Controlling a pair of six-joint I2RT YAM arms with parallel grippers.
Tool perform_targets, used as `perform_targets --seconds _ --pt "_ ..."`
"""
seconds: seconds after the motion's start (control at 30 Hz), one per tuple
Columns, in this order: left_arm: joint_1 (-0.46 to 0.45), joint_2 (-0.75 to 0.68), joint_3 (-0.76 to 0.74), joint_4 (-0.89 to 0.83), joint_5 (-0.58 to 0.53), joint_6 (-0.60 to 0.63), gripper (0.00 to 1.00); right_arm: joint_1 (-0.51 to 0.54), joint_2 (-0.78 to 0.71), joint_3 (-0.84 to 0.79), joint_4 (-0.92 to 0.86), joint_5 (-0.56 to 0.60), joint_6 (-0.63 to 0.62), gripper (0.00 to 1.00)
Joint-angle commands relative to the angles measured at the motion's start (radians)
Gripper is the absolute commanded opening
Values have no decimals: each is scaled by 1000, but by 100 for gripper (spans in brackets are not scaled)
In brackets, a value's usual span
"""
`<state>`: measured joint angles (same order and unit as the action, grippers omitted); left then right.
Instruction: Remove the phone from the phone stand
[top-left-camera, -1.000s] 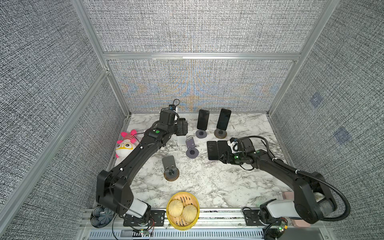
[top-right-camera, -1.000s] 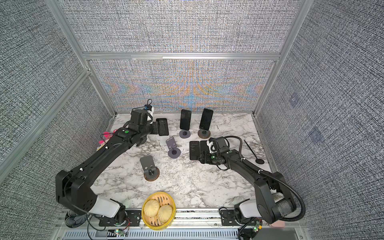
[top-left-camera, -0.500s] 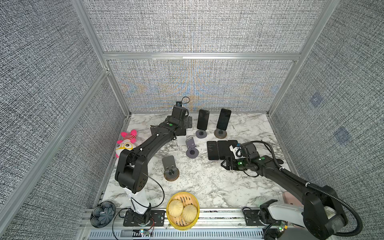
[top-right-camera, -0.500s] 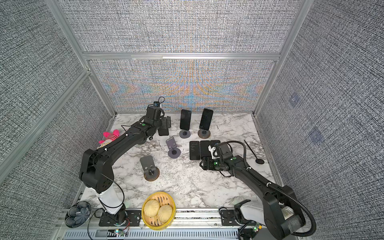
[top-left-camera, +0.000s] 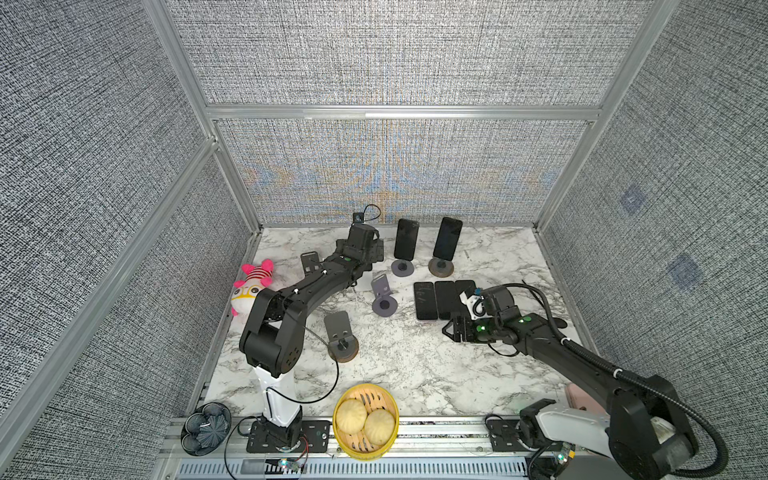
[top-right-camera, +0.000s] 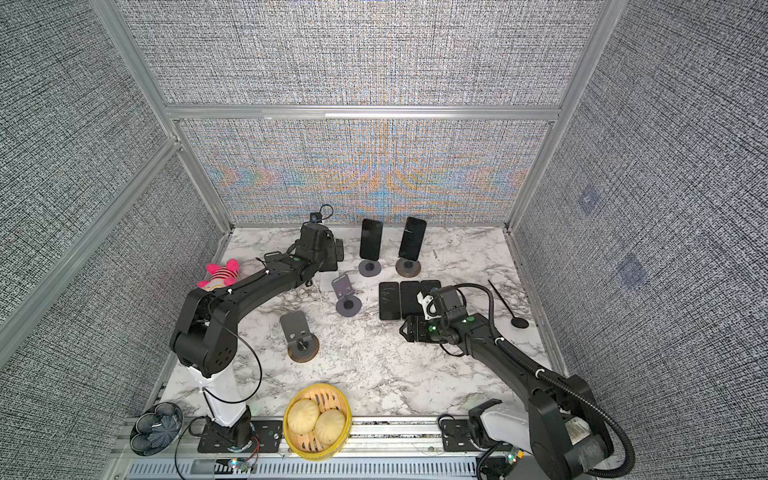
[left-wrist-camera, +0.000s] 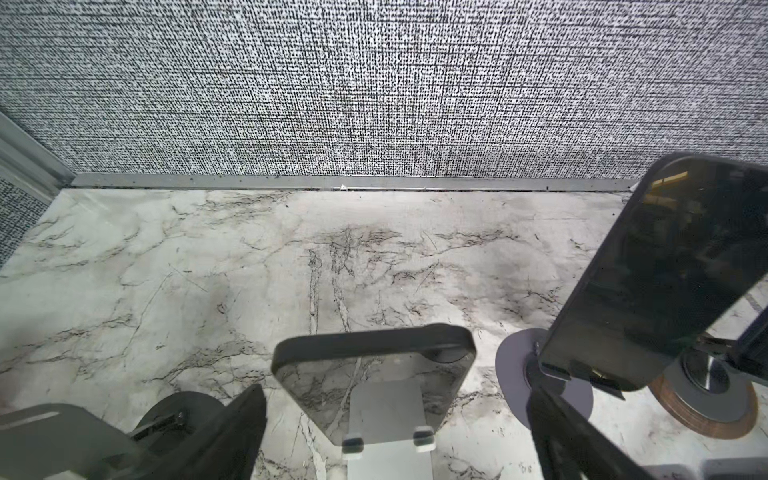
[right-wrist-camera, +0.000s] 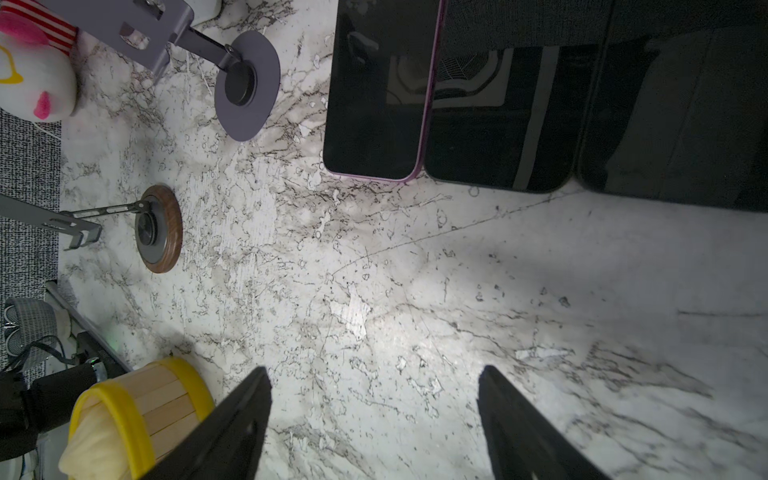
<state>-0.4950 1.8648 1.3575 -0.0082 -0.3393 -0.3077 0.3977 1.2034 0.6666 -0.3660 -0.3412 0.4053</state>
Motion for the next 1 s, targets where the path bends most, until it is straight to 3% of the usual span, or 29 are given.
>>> perform_targets --seconds 0.0,0.33,0.7,0.97 --pt "1 11 -24 105 -26 -9 99 1 -4 -4 1 -2 -2 79" --pt "1 55 -46 175 -9 -18 98 1 2 -1 -4 -1 -7 79" --pt "1 74 -40 170 -12 -27 82 -4 -14 -4 -13 7 -6 79" --pt "1 62 -46 159 -33 -21 76 -5 -22 -7 -18 7 -8 79"
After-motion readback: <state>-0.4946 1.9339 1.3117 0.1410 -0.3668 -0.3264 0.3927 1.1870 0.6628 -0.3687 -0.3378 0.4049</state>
